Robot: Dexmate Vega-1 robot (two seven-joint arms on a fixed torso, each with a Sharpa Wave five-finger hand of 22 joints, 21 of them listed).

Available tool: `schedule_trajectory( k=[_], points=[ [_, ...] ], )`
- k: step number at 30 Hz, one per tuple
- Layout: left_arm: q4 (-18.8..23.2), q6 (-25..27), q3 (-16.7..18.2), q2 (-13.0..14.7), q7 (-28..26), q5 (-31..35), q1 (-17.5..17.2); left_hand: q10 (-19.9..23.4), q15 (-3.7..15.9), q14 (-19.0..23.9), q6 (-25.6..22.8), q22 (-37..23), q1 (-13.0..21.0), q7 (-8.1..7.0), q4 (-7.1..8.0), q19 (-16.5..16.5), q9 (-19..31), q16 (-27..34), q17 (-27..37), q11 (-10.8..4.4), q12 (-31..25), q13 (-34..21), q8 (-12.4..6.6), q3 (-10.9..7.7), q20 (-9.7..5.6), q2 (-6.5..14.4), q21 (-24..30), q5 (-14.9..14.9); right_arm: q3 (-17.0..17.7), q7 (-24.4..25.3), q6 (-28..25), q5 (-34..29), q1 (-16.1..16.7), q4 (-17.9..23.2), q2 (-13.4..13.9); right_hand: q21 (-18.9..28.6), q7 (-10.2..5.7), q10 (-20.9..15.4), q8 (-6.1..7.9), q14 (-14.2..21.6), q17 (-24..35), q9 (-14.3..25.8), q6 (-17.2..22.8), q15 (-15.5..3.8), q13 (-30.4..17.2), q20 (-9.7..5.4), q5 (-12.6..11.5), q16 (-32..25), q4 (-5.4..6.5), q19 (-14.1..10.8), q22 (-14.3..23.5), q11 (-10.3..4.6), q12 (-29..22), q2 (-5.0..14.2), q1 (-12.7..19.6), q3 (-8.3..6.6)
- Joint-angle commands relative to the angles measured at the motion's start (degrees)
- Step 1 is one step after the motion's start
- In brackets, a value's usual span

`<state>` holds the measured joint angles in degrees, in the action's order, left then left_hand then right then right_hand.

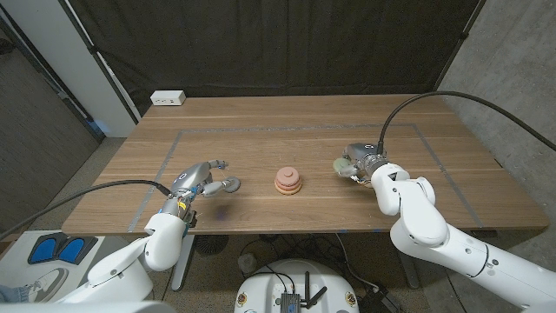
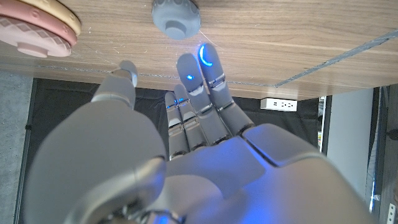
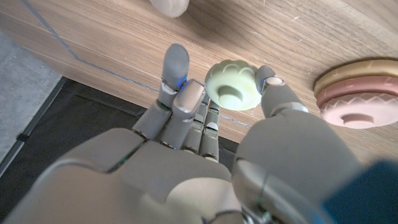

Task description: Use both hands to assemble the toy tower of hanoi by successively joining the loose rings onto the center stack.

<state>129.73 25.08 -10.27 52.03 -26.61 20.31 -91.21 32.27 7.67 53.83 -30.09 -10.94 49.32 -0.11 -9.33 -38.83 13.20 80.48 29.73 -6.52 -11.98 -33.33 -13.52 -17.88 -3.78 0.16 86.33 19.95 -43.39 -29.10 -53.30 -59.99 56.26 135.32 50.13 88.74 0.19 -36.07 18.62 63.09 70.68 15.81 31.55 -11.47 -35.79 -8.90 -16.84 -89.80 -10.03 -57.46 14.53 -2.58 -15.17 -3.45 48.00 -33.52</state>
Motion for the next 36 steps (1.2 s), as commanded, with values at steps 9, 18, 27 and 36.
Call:
schedule_trajectory(
  k=[9, 18, 27, 36],
  points=[
    [-1.4, -1.6, -0.9, -0.1, -0.3, -0.6, 2.1, 0.4, 4.93, 0.6, -0.5, 0.0, -0.4, 0.06, 0.04, -0.6, 0.1, 0.0, 0.2, -0.18, 0.2, -0.2, 0.34, -0.67, -7.96, -0.1, -0.3, 0.4, 4.2, 2.9, 10.9, 3.7, 1.5, 1.9, 0.1, -0.1, -4.13, -6.7, 0.16, 0.8, 0.2, 0.1, 4.4, -0.91, -0.5, -3.65, -0.6, 0.2, 0.30, -0.8, 0.3, -6.18, 0.1, 3.60, 4.4, -0.69],
    [-0.5, -0.5, -1.0, -0.2, -0.5, -0.5, 2.2, 0.5, 4.94, 0.5, -0.5, 0.0, -0.4, 0.06, 0.06, -0.7, 0.2, -0.1, 0.1, 0.05, 0.2, -0.3, 0.41, -0.87, -7.95, -0.1, -0.3, 0.4, 4.6, 3.3, 15.2, 4.4, 0.6, 1.5, -0.6, -0.1, -4.14, -6.8, 0.11, 1.0, 0.2, 0.1, 4.5, -0.91, -0.6, -3.64, -0.8, 0.2, 0.26, -1.0, 0.4, -6.17, 0.4, 3.63, 4.7, -0.70],
    [0.0, -0.7, -0.4, -0.4, -2.0, -0.2, 0.6, 0.5, 4.94, 0.6, -0.4, 0.0, -0.4, 0.09, 0.03, -0.7, 0.2, 0.0, 0.2, -0.10, 0.2, -0.3, 0.50, -1.03, -7.96, -0.2, -0.3, 0.3, 5.5, 4.8, 18.1, 6.3, 0.8, 1.1, -1.7, -0.3, -4.11, -7.1, 0.11, 1.1, 0.2, 0.1, 4.7, -0.90, -0.7, -3.64, -0.9, 0.2, 0.30, -0.9, 0.3, -6.22, 0.5, 3.70, 4.9, -0.68],
    [-1.2, -1.8, -0.3, -1.2, -2.9, -0.4, 0.2, 0.2, 4.93, 0.7, -0.2, 0.0, -0.4, 0.13, 0.00, -0.7, 0.2, 0.0, 0.2, -0.11, 0.3, -0.4, 0.67, -1.25, -7.96, -0.3, -0.3, 0.3, 4.4, 4.1, 20.5, 6.1, -0.2, 0.7, -2.6, -0.3, -4.14, -7.2, 0.13, 1.3, 0.2, 0.0, 5.0, -0.90, -0.9, -3.64, -0.9, 0.2, 0.34, -1.0, 0.3, -6.18, 0.8, 3.72, 5.0, -0.61]
  ],
)
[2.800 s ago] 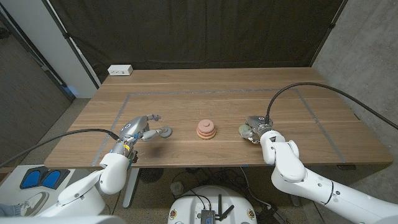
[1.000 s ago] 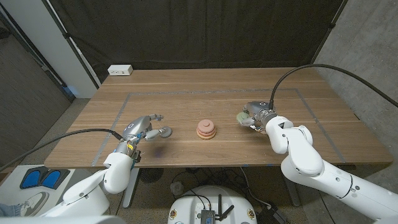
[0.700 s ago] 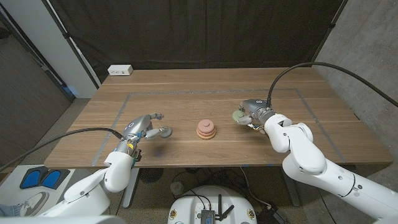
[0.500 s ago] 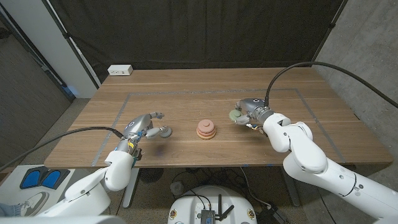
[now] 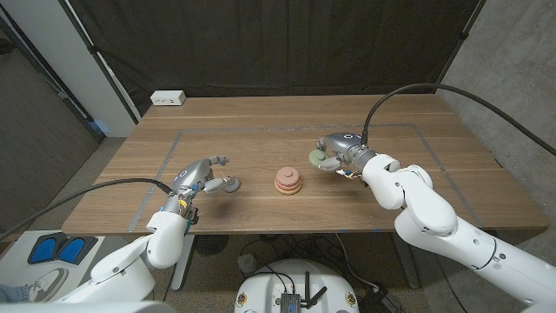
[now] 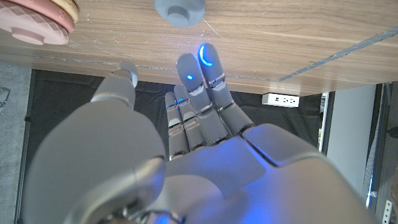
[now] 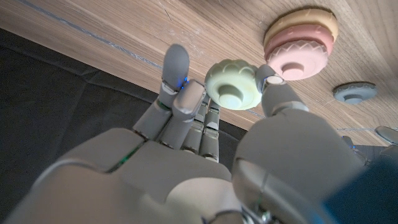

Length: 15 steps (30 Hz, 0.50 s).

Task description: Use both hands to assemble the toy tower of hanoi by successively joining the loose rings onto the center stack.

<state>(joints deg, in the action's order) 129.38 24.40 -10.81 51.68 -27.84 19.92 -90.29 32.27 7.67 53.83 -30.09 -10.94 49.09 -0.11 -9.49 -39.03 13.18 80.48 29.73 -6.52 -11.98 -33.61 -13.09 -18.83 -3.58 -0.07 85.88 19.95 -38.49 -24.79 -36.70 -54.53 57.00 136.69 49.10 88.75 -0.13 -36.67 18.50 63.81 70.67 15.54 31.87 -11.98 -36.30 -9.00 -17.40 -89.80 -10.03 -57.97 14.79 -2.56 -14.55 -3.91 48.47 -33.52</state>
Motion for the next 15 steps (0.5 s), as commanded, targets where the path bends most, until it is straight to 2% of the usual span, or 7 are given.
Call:
schedule_trajectory(
  k=[1, 15],
  points=[
    [-1.0, -1.2, 0.1, -0.9, -1.6, -0.2, -0.7, 0.2, 4.94, 0.5, -0.2, 0.0, -0.2, 0.16, 0.16, -0.5, 0.2, -0.2, 0.0, -0.12, 0.3, -0.1, 0.21, -0.31, -8.16, -0.1, 0.1, 0.3, -0.6, -0.3, 4.2, 0.6, -1.1, -0.8, -1.6, -0.3, -3.80, -6.6, 0.22, 0.6, 0.2, 0.3, 4.6, -0.39, -0.4, -3.54, -0.4, 0.2, 0.35, -0.5, 0.1, -6.20, 0.2, 4.20, 4.6, -0.60],
    [-0.5, -0.4, 0.1, -1.1, -1.8, 0.0, -1.2, 0.2, 4.94, 0.6, -0.3, 0.0, -0.2, 0.13, 0.18, -0.5, 0.2, -0.1, 0.1, -0.10, 0.3, -0.1, 0.26, -0.54, -8.16, -0.1, 0.1, 0.3, -0.9, -0.1, 8.8, 0.7, -3.1, -2.4, -3.1, -0.3, -3.88, -7.1, 0.18, 0.7, 0.2, 0.3, 4.8, -0.39, -0.6, -3.54, -0.5, 0.3, 0.40, -0.5, 0.1, -6.33, 0.5, 4.25, 4.7, -0.52]
  ],
)
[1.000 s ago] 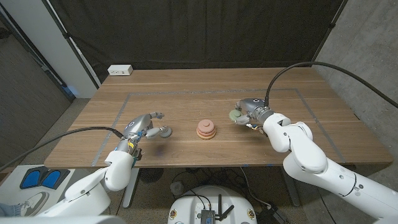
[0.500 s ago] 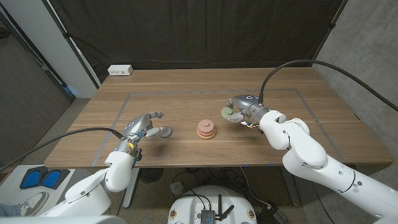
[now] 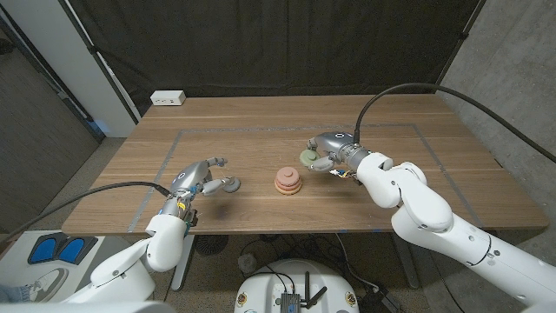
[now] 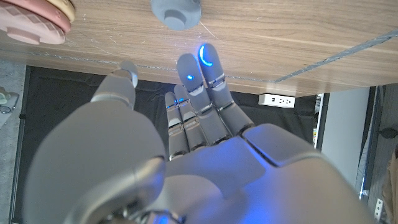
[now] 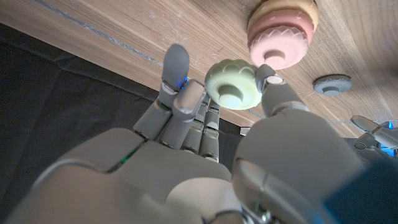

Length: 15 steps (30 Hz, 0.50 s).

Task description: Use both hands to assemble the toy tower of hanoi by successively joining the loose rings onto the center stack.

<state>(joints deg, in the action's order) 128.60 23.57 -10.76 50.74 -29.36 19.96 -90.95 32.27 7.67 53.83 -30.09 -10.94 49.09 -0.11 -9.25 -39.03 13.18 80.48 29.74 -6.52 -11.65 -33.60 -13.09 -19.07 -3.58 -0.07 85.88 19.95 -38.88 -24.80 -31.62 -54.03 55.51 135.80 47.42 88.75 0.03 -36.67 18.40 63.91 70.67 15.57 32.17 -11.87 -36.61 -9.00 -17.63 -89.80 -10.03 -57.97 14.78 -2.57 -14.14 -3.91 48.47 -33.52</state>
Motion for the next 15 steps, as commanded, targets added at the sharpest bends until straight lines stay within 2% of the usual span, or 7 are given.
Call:
schedule_trajectory(
  k=[1, 15],
  points=[
    [0.3, 0.4, 0.2, -0.1, -0.4, 0.0, -0.5, 0.2, 4.94, 0.7, -0.3, 0.0, -0.2, 0.11, -0.07, -0.5, 0.3, -0.1, 0.2, -0.05, 0.0, -0.1, 0.27, -0.32, -8.16, -0.1, 0.1, 0.3, -0.5, 0.1, 4.0, 0.4, -1.7, -1.7, -1.6, -0.4, -4.03, -7.1, 0.28, 0.6, 0.2, 0.3, 4.5, -0.50, -0.3, -3.54, -0.3, 0.3, 0.40, -0.5, 0.1, -6.31, 0.1, 4.25, 4.7, -0.51],
    [0.0, 0.3, 0.6, -0.2, -0.6, 0.1, -0.5, 0.3, 4.94, 0.7, -0.4, 0.0, -0.3, 0.15, -0.06, -0.5, 0.3, -0.1, 0.2, -0.07, 0.0, -0.2, 0.27, -0.53, -8.15, -0.2, 0.2, 0.2, -0.5, 0.2, 7.2, 0.6, -2.6, -2.3, -2.1, -0.4, -3.99, -7.3, 0.20, 0.6, 0.2, 0.3, 4.7, -0.50, -0.5, -3.53, -0.4, 0.3, 0.43, -0.5, 0.1, -6.32, 0.4, 4.29, 4.8, -0.42]
  ],
)
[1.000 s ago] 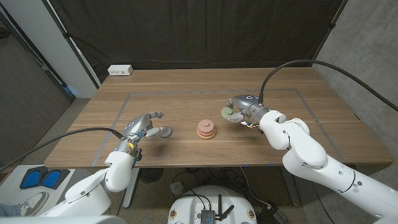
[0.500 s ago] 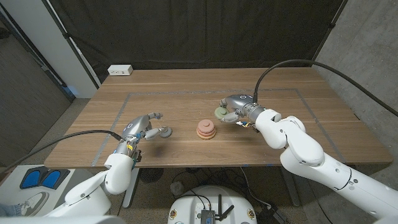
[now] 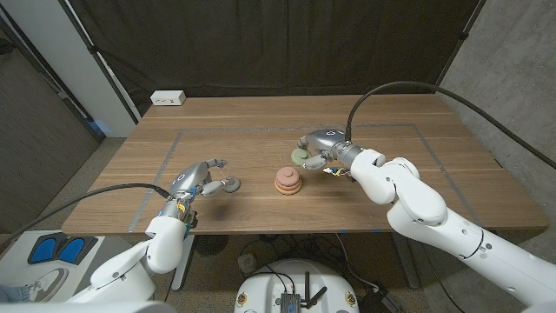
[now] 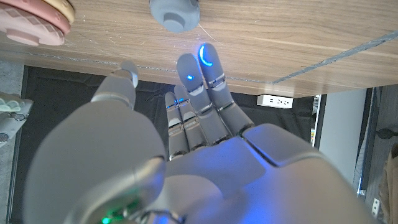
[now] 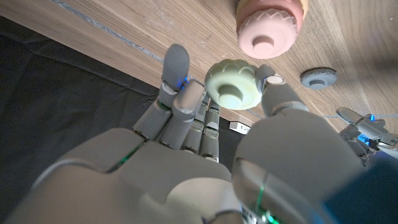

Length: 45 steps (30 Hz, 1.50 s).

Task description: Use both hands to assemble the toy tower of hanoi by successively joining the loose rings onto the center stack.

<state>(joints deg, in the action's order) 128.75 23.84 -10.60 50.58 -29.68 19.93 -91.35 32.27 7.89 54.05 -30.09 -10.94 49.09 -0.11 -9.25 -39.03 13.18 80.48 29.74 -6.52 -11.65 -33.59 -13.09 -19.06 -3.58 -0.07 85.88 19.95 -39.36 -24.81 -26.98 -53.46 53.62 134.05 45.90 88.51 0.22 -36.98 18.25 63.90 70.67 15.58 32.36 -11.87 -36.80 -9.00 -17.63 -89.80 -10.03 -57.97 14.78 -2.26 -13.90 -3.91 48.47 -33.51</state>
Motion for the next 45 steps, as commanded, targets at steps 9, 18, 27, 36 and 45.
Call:
schedule_trajectory(
  k=[9, 18, 27, 36, 45],
  points=[
    [-0.3, -0.1, 0.4, -0.1, -0.1, 0.1, 0.2, 0.4, 4.72, 0.4, -0.5, 0.0, -0.3, 0.17, -0.07, -0.5, 0.3, -0.2, 0.0, -0.10, 0.0, -0.2, 0.24, -0.64, -8.16, -0.2, 0.2, 0.2, -0.1, 0.4, 3.0, -0.5, -0.8, -0.8, -1.6, -0.2, -4.30, -7.1, 0.32, 0.7, 0.2, 0.2, 4.6, -0.50, -0.4, -3.53, -0.4, 0.3, 0.43, -0.5, 0.2, -6.65, 0.2, 4.29, 4.9, -0.37],
    [0.1, 0.1, 1.3, -0.1, -0.2, 0.0, -0.7, 0.6, 4.72, 0.3, -0.5, 0.0, -0.4, 0.09, -0.07, -0.4, 0.3, -0.2, 0.0, -0.13, -0.1, -0.2, 0.28, -0.77, -8.15, -0.3, 0.1, 0.1, -0.8, 0.7, 4.0, -0.7, -1.0, -1.1, -2.6, -0.2, -4.24, -7.2, 0.24, 0.7, 0.2, 0.2, 4.6, -0.49, -0.5, -3.54, -0.5, 0.4, 0.43, -0.6, 0.2, -6.57, 0.5, 4.30, 4.9, -0.31],
    [0.4, 0.2, 1.5, -0.3, -0.1, 0.1, -1.1, 0.7, 4.72, 0.3, -0.6, 0.0, -0.4, 0.06, -0.06, -0.4, 0.3, -0.2, 0.0, -0.16, -0.1, -0.1, 0.27, -0.90, -8.15, -0.3, 0.1, 0.1, -1.5, 0.4, 4.8, -0.9, -1.8, -1.9, -3.8, -0.2, -4.27, -7.3, 0.19, 0.7, 0.2, 0.2, 4.7, -0.49, -0.6, -3.54, -0.5, 0.4, 0.44, -0.5, 0.1, -6.60, 0.6, 4.34, 5.0, -0.26],
    [0.3, -0.3, 1.9, -0.1, 0.0, 0.3, -1.4, 0.6, 4.72, 0.3, -0.6, 0.0, -0.5, 0.06, -0.03, -0.5, 0.4, -0.2, 0.0, -0.16, 0.0, -0.1, 0.27, -1.01, -8.14, -0.3, 0.1, 0.1, -2.3, 0.2, 5.1, -1.2, -2.5, -2.6, -5.0, -0.2, -4.20, -7.4, 0.12, 0.7, 0.2, 0.3, 4.8, -0.49, -0.8, -3.54, -0.6, 0.4, 0.43, -0.5, 0.1, -6.55, 0.8, 4.39, 5.1, -0.23],
    [-0.4, -1.7, 2.4, 0.0, 0.3, 0.0, -1.4, 0.6, 4.72, 0.4, -0.6, 0.0, -0.6, 0.09, -0.06, -0.5, 0.4, -0.2, 0.0, -0.18, 0.0, -0.1, 0.31, -1.13, -8.15, -0.3, 0.2, 0.1, -3.9, -1.0, 4.7, -2.7, -3.9, -4.2, -6.9, -0.2, -4.18, -7.5, 0.19, 0.7, 0.2, 0.3, 5.1, -0.49, -0.8, -3.54, -0.6, 0.4, 0.42, -0.6, 0.2, -6.52, 0.9, 4.38, 5.1, -0.18]
  ],
)
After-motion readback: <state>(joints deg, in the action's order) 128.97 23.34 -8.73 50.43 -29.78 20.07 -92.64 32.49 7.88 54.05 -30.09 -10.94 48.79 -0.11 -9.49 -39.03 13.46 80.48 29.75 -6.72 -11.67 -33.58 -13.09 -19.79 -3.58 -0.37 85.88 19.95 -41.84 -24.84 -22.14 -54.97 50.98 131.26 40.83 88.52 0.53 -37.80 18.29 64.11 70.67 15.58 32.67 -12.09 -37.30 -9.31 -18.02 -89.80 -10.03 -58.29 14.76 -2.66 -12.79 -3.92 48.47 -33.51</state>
